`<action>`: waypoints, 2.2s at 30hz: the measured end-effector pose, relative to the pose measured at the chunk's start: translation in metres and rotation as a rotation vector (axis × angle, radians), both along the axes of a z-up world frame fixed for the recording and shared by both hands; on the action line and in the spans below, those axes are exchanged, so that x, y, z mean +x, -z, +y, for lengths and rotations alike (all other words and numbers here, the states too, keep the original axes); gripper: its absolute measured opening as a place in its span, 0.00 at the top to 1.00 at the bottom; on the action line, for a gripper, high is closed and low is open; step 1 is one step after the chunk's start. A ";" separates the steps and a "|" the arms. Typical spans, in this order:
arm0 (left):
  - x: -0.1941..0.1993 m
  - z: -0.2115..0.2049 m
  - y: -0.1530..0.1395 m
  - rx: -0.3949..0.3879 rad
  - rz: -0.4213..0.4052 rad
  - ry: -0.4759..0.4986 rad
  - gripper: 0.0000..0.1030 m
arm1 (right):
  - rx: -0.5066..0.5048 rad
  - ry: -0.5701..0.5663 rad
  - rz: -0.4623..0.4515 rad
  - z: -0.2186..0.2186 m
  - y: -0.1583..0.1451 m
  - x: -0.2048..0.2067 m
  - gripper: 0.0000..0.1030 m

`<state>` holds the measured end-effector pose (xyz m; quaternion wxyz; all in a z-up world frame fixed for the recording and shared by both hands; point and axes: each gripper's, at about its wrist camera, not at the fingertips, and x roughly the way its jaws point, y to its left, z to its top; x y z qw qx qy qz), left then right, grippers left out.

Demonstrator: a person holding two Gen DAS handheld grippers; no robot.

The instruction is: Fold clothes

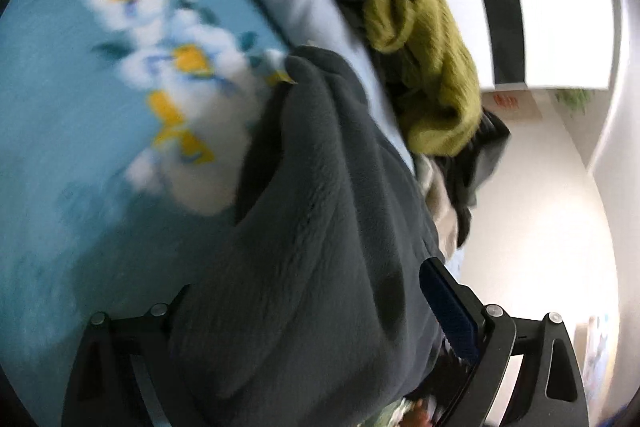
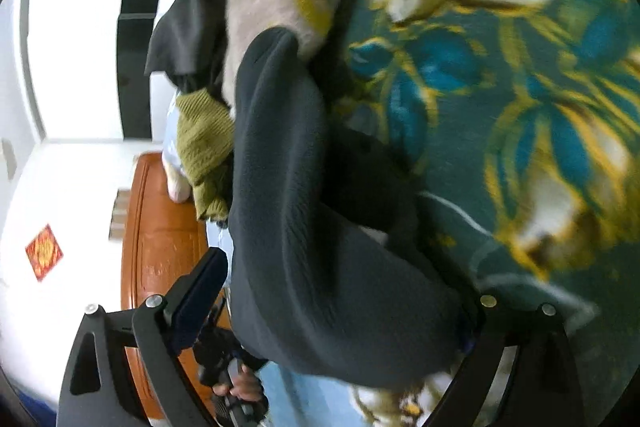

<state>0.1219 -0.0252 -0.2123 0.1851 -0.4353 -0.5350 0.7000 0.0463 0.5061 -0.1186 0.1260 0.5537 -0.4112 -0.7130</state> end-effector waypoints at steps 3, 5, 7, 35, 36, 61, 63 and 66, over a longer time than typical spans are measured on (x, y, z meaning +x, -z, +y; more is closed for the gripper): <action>-0.012 0.003 0.000 -0.023 0.018 0.066 0.08 | -0.005 -0.041 0.018 -0.003 0.003 -0.013 0.07; -0.019 0.005 0.000 -0.035 0.032 0.102 0.08 | 0.000 -0.049 0.011 -0.005 0.004 -0.020 0.07; -0.025 0.008 -0.001 -0.045 0.032 0.131 0.08 | 0.004 -0.067 0.004 -0.007 0.006 -0.025 0.07; -0.025 0.025 -0.120 -0.200 -0.069 0.252 0.55 | 0.135 -0.010 -0.199 -0.055 -0.064 -0.050 0.57; -0.020 0.023 -0.126 -0.198 -0.072 0.261 0.55 | 0.137 -0.008 -0.210 -0.056 -0.071 -0.048 0.57; 0.001 0.220 -0.336 -0.295 0.067 0.315 0.55 | 0.092 -0.120 -0.121 0.063 -0.266 -0.044 0.57; -0.005 0.259 -0.344 -0.288 0.066 0.298 0.55 | 0.094 -0.153 -0.109 0.094 -0.281 -0.062 0.57; -0.016 0.317 -0.347 -0.256 0.050 0.292 0.55 | 0.112 -0.208 -0.073 0.140 -0.306 -0.092 0.57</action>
